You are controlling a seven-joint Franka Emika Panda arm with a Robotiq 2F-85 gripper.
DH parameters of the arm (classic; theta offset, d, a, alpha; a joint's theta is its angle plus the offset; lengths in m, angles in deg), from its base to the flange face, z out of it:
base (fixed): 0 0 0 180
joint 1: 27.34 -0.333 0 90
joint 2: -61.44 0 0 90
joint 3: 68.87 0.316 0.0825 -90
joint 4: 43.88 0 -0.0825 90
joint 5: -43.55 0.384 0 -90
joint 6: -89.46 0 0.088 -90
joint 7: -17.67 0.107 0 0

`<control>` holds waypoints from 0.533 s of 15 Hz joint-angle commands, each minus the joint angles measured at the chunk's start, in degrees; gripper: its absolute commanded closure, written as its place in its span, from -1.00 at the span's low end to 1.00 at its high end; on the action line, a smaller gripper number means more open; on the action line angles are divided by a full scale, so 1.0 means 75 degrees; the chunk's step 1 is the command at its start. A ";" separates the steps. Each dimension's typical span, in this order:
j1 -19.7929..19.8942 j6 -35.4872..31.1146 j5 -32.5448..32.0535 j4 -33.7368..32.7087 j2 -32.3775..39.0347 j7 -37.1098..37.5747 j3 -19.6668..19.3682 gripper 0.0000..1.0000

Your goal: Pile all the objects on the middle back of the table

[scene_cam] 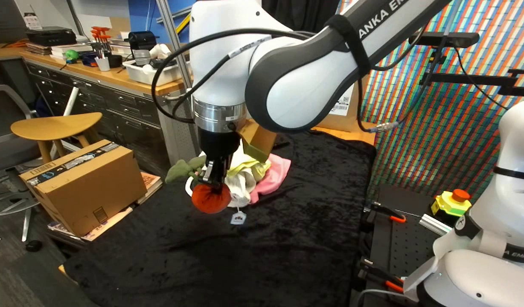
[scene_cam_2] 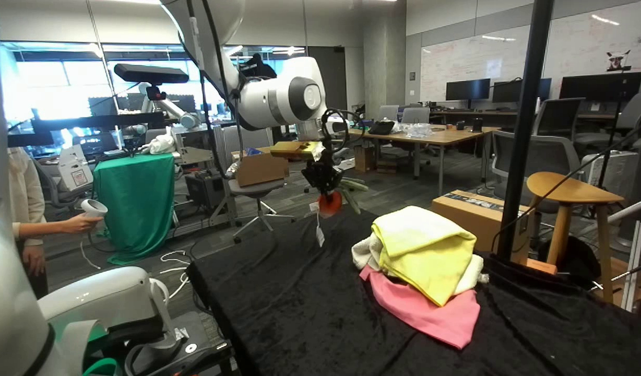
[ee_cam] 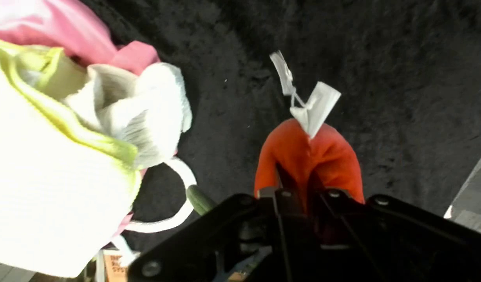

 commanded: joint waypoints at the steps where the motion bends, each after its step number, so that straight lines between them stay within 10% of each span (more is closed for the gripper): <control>1: -0.0048 -0.0540 -0.0941 0.0108 -0.0026 0.1202 -0.0345 0.94; 8: -0.0154 -0.0793 -0.2124 -0.0099 0.0460 0.3213 -0.0778 0.93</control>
